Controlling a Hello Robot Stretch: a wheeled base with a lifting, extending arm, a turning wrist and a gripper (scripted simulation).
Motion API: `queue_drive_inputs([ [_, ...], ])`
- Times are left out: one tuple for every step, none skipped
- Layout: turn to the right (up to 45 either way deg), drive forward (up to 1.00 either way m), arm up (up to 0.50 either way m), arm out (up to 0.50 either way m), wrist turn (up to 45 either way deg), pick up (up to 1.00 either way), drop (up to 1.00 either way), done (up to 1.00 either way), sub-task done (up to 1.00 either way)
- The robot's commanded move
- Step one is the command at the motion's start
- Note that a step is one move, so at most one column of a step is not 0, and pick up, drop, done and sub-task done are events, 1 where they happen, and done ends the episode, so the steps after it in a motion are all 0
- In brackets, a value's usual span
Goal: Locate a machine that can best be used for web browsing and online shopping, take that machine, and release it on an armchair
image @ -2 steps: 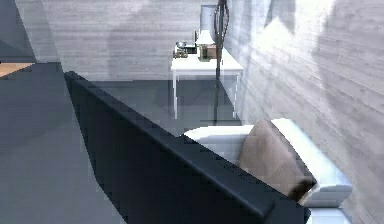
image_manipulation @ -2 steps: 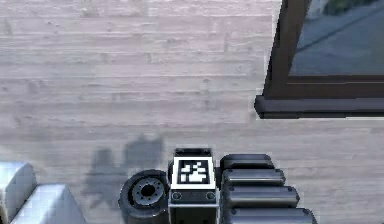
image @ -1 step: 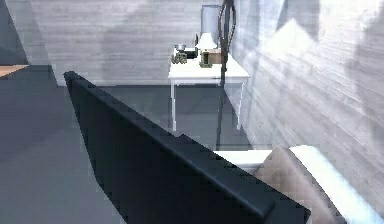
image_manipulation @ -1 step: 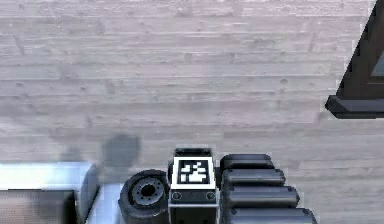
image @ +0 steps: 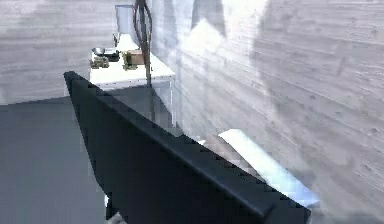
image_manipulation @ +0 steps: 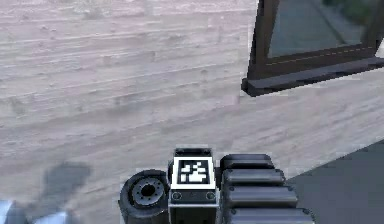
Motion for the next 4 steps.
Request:
queue_drive_inputs([
  [-18.0,0.00,0.00,0.00,0.0,0.00,0.00,0.00,0.00],
  [9.0,0.00,0.00,0.00,0.0,0.00,0.00,0.00,0.00],
  [3.0,0.00,0.00,0.00,0.0,0.00,0.00,0.00,0.00],
  [-6.0,0.00,0.00,0.00,0.0,0.00,0.00,0.00,0.00],
])
